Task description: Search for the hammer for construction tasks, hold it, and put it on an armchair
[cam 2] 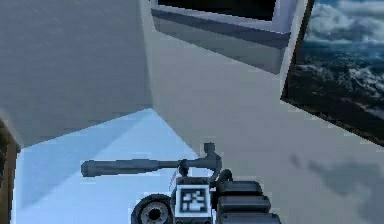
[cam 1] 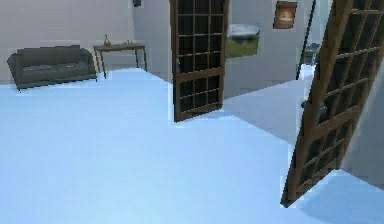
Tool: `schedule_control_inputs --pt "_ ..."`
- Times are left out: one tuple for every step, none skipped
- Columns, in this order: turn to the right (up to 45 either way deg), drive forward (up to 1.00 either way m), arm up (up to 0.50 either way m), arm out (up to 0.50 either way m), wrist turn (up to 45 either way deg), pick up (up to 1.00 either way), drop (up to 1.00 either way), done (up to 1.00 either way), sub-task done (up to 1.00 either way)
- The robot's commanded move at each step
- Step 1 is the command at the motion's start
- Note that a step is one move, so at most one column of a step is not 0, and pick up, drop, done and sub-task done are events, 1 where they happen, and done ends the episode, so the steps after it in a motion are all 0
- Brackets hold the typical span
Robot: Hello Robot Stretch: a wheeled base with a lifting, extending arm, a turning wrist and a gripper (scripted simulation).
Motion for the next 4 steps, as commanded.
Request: schedule_control_inputs --pt "-30.0 0.00 0.00 0.00 0.0 0.00 0.00 0.00 0.00" --pt "0.0 0.15 0.00 0.00 0.0 0.00 0.00 0.00 0.00" --pt "-27.0 0.00 0.00 0.00 0.0 0.00 0.00 0.00 0.00" --pt "0.0 1.00 0.00 0.00 0.0 0.00 0.00 0.00 0.00"
